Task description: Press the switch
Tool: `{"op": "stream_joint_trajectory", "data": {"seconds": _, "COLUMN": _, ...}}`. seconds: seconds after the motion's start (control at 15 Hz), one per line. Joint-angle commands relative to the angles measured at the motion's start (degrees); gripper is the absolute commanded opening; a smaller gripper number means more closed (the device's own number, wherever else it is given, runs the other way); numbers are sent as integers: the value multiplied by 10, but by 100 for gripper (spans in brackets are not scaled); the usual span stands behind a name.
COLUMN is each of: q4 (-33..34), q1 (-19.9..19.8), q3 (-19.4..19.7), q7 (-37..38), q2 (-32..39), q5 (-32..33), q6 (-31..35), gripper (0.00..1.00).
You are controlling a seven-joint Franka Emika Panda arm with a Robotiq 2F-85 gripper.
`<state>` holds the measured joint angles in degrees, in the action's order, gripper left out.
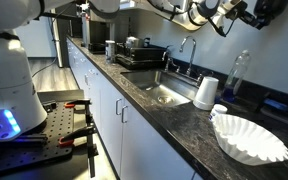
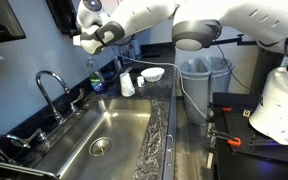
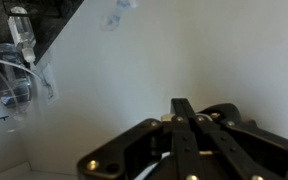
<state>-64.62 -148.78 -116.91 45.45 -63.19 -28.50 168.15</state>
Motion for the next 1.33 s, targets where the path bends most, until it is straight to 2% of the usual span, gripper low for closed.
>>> {"op": "stream_joint_trajectory", "data": {"seconds": 0.0, "q4": 35, "q1": -5, "q3": 32, "q7": 35, "q2": -25, "q5": -9, "q6": -20, "gripper": 0}}
{"op": "stream_joint_trajectory", "data": {"seconds": 0.2, "q4": 31, "q1": -3, "q3": 35, "q7": 37, "q2": -24, "q5": -5, "q6": -24, "gripper": 0}}
{"op": "stream_joint_trajectory", "data": {"seconds": 0.33, "q4": 20, "q1": -2, "q3": 22, "q7": 3, "q2": -10, "q5": 1, "q6": -24, "gripper": 0}}
{"op": "stream_joint_trajectory", "data": {"seconds": 1.07, "q4": -88, "q1": 19, "q3": -79, "q7": -256, "q2": 88, "q5": -6, "q6": -43, "gripper": 0}}
{"op": "stream_joint_trajectory", "data": {"seconds": 1.27, "q4": -121, "q1": 16, "q3": -125, "q7": -329, "q2": 135, "q5": -8, "q6": -34, "gripper": 0}}
